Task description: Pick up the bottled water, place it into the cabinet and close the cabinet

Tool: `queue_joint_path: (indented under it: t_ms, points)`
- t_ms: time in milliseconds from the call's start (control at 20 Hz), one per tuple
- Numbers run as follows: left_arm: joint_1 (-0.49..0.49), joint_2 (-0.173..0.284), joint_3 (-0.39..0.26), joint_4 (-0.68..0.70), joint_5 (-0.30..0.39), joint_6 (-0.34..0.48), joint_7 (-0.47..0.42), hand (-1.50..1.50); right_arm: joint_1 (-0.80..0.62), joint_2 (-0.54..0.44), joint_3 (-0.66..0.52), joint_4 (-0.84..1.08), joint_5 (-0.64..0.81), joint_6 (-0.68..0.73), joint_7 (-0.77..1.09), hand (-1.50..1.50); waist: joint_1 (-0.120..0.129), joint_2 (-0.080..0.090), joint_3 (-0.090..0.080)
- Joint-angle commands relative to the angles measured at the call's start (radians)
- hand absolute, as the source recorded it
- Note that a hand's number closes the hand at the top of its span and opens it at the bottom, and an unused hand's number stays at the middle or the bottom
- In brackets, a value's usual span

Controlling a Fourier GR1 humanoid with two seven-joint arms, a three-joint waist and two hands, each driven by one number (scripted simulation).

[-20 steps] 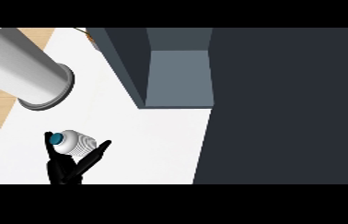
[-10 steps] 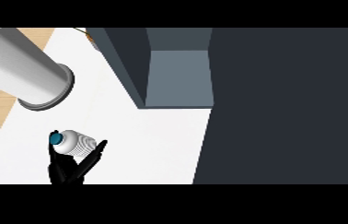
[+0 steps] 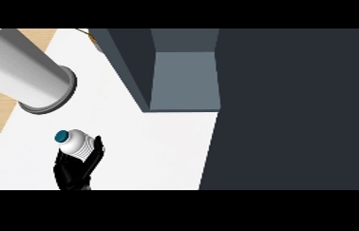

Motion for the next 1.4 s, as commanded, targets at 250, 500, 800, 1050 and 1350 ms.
queue_joint_path:
  t_ms: [250, 500, 800, 1050, 1350]
  points:
    - [0.032, -0.003, 0.014, -0.055, 0.053, -0.098, -0.023, 1.50, -0.015, -0.008, 0.030, -0.141, 0.101, -0.022, 0.109, -1.50, 0.006, 0.000, -0.001]
    - [0.001, 0.041, -0.226, -0.048, -0.091, -0.250, 0.046, 1.50, -0.059, -0.003, 0.010, -0.041, 0.035, -0.011, 0.037, -1.50, -0.005, -0.002, -0.001]
    - [0.068, 0.001, -0.339, -0.150, -0.165, -0.254, 0.060, 1.50, 0.061, -0.047, 0.068, -0.093, 0.083, -0.031, -0.030, -1.50, -0.004, -0.004, 0.001]
    - [0.108, 0.013, -0.394, -0.371, -0.179, -0.204, 0.209, 1.50, -0.003, -0.047, 0.016, -0.094, 0.041, -0.024, 0.029, -1.50, 0.006, -0.001, 0.001]
    - [0.106, -0.003, -0.424, -0.532, -0.141, -0.169, 0.387, 1.50, -0.018, -0.044, 0.012, -0.097, 0.046, -0.037, 0.028, -1.50, 0.004, -0.001, 0.000]
